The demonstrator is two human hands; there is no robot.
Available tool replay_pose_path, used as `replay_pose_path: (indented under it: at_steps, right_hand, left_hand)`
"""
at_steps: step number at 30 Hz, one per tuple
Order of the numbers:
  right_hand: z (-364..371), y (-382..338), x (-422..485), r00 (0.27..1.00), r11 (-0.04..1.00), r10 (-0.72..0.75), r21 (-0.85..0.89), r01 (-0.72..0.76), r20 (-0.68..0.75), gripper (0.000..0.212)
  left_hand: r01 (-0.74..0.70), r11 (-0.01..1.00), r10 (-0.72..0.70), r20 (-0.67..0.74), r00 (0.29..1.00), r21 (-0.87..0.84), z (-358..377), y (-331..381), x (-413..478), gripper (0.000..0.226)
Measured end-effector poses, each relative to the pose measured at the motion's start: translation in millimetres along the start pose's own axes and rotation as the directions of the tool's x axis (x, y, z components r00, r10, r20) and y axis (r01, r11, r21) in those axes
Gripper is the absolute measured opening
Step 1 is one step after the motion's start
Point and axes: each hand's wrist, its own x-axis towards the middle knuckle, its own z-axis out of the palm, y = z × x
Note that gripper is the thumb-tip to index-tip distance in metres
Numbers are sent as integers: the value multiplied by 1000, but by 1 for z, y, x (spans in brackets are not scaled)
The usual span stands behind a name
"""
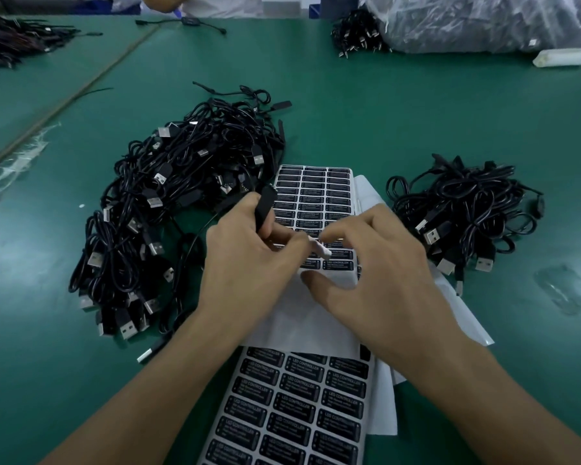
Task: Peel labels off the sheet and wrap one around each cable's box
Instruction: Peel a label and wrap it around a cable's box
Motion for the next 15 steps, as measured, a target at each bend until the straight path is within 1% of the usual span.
replay_pose_path:
  at_steps: [2, 6, 9, 15]
  right_hand:
    - [2, -2, 1, 1000, 1000, -16, -8, 16, -26, 25]
    - [4, -4, 1, 995, 999, -32, -28, 29, -93, 13]
    - [3, -5, 1, 993, 999, -45, -24, 43, -110, 11]
    - [2, -4, 1, 993, 999, -24, -31, 20, -115, 11]
  left_hand:
    - [8, 1000, -7, -17, 1000, 17, 0, 0, 1, 38]
    - [1, 1000, -1, -4, 1000, 12, 2, 4, 0, 37]
    - [7, 1000, -7, -2, 1000, 3, 2, 6, 0, 36]
    - [43, 998, -42, 27, 999, -55, 0, 9, 1, 37]
